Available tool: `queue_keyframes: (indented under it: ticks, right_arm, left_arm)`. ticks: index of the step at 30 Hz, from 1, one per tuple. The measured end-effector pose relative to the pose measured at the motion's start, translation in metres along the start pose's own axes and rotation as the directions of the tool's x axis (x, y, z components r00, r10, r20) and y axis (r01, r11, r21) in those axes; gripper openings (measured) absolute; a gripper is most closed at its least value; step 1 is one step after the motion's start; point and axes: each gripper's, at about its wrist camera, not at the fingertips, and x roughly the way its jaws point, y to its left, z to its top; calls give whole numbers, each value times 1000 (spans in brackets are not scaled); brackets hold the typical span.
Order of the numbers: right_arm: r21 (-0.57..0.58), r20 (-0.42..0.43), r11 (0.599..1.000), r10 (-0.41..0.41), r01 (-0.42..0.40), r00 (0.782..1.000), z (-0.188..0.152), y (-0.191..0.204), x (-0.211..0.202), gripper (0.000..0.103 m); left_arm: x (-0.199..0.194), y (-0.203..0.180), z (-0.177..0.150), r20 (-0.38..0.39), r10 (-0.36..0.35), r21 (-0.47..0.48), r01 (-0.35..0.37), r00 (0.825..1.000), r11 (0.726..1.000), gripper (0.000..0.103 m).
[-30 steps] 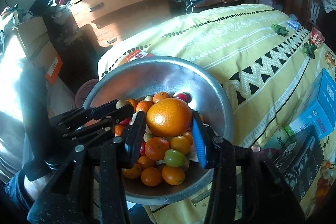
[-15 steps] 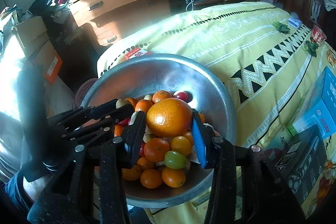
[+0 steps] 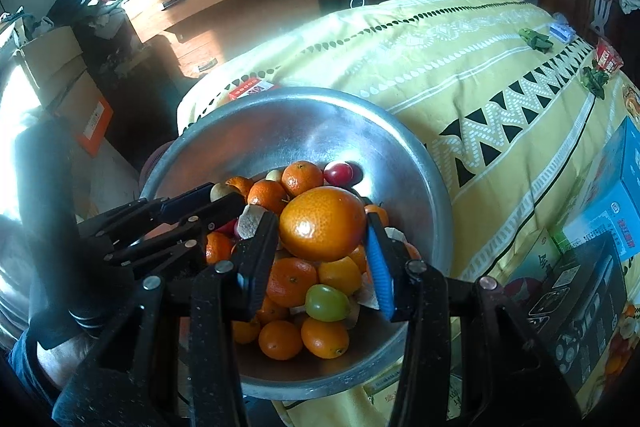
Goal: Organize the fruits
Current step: 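Lower both tools into the bowl and open them to release the fruit, then withdraw both open tools from the bowl back to the fruit row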
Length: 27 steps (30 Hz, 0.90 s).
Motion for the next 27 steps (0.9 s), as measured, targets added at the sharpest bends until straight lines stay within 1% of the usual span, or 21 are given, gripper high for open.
queue_keyframes:
  ticks: [4, 6, 8, 9, 10, 11, 14, 15, 16, 17, 18, 19, 20, 21, 22, 23, 24, 25, 26, 27]
  right_arm:
    - [5, -14, 1000, -3, 3, 1000, 0, -2, 4, 45]
    - [3, -17, 1000, -6, 6, 1000, 1, -1, 6, 45]
    - [4, -16, 1000, -4, 4, 1000, 1, -2, 6, 51]
    - [4, -9, 1000, -3, 3, 1000, 2, -2, 5, 60]
    - [4, 2, 1000, -5, 5, 1000, 3, -2, 2, 70]
    - [4, 15, 1000, -10, 10, 1000, 3, -2, -1, 72]
    - [17, 84, 1000, -10, 9, 996, 4, -5, -27, 72]
    - [19, 117, 1000, -19, 17, 993, 3, -6, -39, 72]
    - [23, 165, 999, -33, 30, 986, 1, -8, -57, 72]
    - [25, 220, 999, -47, 42, 974, -4, -10, -79, 72]
    - [31, 276, 997, -71, 65, 959, -10, -14, -103, 74]
    - [39, 324, 995, -103, 96, 940, -17, -18, -126, 80]
    - [54, 373, 989, -146, 135, 916, -28, -22, -150, 86]
    - [79, 422, 981, -196, 179, 885, -41, -27, -175, 99]
    - [115, 470, 967, -254, 227, 846, -58, -33, -199, 103]
    - [144, 493, 954, -299, 262, 817, -73, -40, -216, 103]
    - [172, 498, 940, -341, 295, 797, -88, -48, -230, 103]
    - [201, 493, 924, -383, 325, 781, -104, -56, -242, 103]
    - [239, 485, 905, -425, 352, 764, -124, -66, -252, 103]
    - [276, 466, 885, -464, 374, 754, -145, -77, -259, 103]
  left_arm:
    - [1, 0, 0, -8, 5, -4, -5, 1000, 1000, 54]
    - [1, 0, -1, -12, 8, -8, -8, 1000, 1000, 63]
    - [0, 0, 0, -15, 6, -13, -7, 1000, 1000, 69]
    - [0, 0, 0, -14, 10, -16, -10, 1000, 1000, 73]
    - [-1, 0, 0, -15, 10, -19, -10, 1000, 1000, 74]
    - [-2, 0, 1, -14, 10, -25, -11, 1000, 1000, 76]
    - [-10, 0, 5, -1, 23, -45, -23, 1000, 999, 76]
    - [-16, -3, 7, 16, 41, -39, -40, 999, 998, 76]
    - [-26, -11, 11, 52, 54, -20, -53, 997, 998, 76]
    - [-38, -21, 15, 92, 52, 5, -53, 994, 999, 76]
    - [-50, -34, 18, 133, 46, 35, -51, 990, 998, 77]
    - [-62, -46, 21, 166, 37, 63, -48, 985, 997, 77]
    - [-79, -69, 23, 216, 11, 111, -35, 976, 993, 82]
    - [-94, -88, 23, 254, -16, 150, -23, 967, 988, 91]
    - [-105, -105, 22, 285, -38, 181, -15, 958, 983, 96]
    - [-120, -130, 17, 331, -68, 223, -8, 941, 975, 103]
    - [-134, -155, 9, 374, -106, 263, 4, 921, 965, 103]
    - [-142, -173, 3, 394, -139, 286, 22, 908, 958, 103]
    - [-148, -195, -8, 410, -190, 306, 61, 892, 950, 103]
    - [-148, -217, -22, 403, -251, 328, 117, 880, 937, 103]
